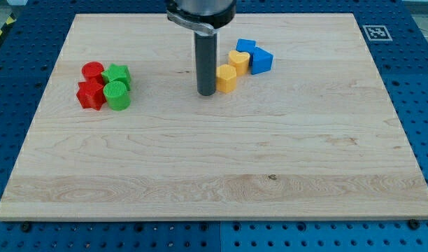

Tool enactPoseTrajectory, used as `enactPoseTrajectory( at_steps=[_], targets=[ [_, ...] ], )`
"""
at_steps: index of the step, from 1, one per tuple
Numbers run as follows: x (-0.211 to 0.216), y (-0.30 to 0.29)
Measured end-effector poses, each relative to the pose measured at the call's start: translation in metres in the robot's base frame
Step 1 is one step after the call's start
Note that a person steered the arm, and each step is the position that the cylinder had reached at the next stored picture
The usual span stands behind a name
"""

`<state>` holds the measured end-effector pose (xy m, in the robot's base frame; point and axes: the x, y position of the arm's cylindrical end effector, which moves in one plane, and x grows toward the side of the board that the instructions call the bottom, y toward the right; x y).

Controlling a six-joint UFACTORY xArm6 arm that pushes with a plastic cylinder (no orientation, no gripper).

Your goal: Move the pointer below to the yellow hexagon

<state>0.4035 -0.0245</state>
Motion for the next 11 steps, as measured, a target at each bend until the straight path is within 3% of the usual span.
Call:
enactPoseTrajectory(
  at_steps=[1, 4, 6, 7, 8, 11],
  targets=[
    [-0.019, -0.007],
    [-0.019, 0.058],
    [0.017, 0.061],
    [0.030, 0.111],
    [0.046, 0.123],
    [0.027, 0.127]
  ],
)
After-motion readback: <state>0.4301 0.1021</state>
